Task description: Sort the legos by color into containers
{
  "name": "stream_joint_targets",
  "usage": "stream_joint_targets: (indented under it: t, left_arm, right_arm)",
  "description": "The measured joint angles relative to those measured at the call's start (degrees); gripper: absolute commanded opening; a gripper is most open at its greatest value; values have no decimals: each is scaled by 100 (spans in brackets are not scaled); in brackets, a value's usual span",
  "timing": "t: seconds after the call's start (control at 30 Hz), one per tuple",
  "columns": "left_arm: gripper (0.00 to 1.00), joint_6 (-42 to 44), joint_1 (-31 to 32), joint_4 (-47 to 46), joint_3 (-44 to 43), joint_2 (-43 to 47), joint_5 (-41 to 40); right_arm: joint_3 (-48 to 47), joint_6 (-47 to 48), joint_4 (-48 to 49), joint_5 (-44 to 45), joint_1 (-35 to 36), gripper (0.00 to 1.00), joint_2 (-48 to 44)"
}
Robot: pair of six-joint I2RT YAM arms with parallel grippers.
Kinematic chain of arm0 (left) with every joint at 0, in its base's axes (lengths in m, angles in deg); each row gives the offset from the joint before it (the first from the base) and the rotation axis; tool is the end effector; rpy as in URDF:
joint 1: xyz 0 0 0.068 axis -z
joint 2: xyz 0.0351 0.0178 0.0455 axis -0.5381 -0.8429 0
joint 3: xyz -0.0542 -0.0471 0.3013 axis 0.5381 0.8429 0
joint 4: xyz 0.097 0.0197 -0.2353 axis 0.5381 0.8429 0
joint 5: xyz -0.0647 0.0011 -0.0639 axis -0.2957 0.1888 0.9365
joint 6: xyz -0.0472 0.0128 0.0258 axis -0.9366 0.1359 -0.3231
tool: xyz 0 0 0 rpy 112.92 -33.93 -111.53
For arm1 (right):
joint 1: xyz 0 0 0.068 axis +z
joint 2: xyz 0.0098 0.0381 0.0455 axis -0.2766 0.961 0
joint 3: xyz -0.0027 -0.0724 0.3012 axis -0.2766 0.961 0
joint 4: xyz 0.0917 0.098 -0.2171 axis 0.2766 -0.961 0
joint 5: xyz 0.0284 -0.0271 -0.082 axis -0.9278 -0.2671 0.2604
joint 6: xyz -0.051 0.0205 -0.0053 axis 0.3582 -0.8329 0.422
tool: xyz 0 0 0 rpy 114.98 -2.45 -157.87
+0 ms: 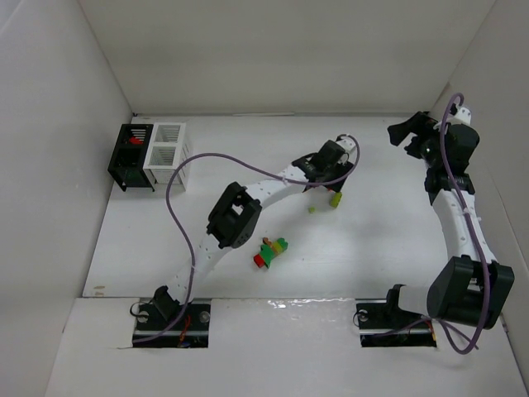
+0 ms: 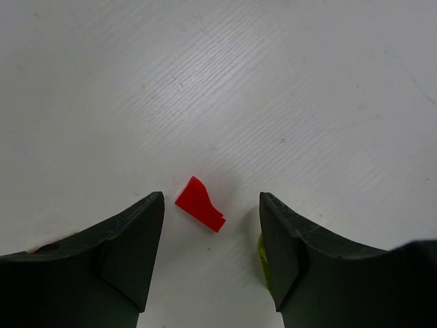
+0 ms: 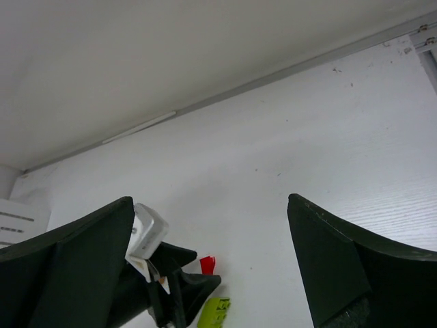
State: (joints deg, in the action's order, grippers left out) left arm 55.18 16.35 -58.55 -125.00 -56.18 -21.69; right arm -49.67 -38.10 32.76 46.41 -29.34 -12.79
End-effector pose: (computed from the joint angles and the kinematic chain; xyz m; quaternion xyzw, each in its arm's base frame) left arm 0.3929 -0.4517 0.2201 0.3179 0.8152 -0.2351 0.4232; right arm 0.2802 -0.0544 0.3852 0.1487 0.7480 0.1771 0.6221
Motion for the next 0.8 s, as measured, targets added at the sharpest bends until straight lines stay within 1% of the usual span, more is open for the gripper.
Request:
stream_joint_targets:
  t: [0.27,0.57,0.8]
  left_arm:
    - [55,-256,350,-46,0,-52,-627]
    - [55,-326,251,-61,0,-55,-1117]
    - [55,-323,118,-70,0,-55,-1224]
  right_arm:
    - [0,-125,0,-177,0,98,0]
    - [4,-184,9,-297,0,98,0]
    - [13,-275,52,-382,0,98,0]
